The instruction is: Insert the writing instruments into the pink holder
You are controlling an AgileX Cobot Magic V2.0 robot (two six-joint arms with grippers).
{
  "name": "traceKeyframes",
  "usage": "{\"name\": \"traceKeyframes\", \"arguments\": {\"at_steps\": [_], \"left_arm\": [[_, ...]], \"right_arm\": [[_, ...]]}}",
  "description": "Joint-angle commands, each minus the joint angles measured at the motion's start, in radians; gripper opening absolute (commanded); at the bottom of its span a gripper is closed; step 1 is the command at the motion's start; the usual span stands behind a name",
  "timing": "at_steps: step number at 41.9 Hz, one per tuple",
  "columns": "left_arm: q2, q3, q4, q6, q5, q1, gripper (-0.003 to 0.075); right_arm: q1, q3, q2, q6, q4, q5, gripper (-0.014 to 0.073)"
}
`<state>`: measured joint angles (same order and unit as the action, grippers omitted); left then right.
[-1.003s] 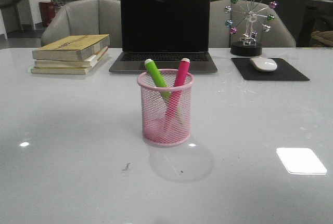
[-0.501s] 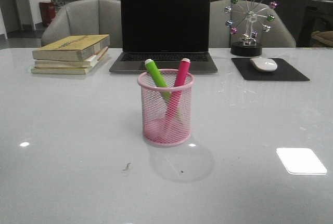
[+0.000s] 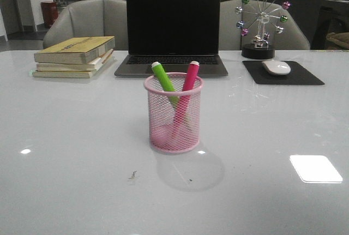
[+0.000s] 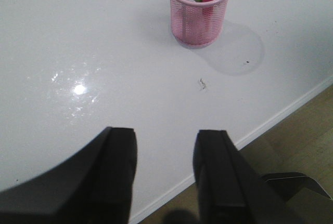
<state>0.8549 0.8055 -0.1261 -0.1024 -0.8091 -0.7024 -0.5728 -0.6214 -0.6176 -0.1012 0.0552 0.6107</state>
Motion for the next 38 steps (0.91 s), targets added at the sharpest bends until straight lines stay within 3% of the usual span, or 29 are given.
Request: {"name": "traceKeyframes", "arguments": {"at_steps": [1, 5, 9, 31, 38], "left_arm": [[-0.001, 0.022, -0.005, -0.005, 0.054, -0.008, 0.0212], [0.004, 0.022, -0.008, -0.005, 0.054, -0.008, 0.0097], [0.004, 0.022, -0.008, -0.005, 0.049, -0.008, 0.0093], [-0.004, 0.022, -0.002, -0.005, 0.051, -0.015, 0.0091], [-0.054, 0.021, 0.004, -0.005, 0.052, 0.053, 0.0092]], "right_arm": [[0.005, -0.027, 0.002, 0.002, 0.012, -0.073, 0.0309], [0.005, -0.027, 0.002, 0.002, 0.012, -0.073, 0.0169], [0.005, -0.027, 0.002, 0.002, 0.012, -0.073, 0.005], [0.005, -0.027, 0.002, 0.002, 0.012, -0.074, 0.0056], [0.005, -0.027, 0.002, 0.002, 0.012, -0.074, 0.0056]]}}
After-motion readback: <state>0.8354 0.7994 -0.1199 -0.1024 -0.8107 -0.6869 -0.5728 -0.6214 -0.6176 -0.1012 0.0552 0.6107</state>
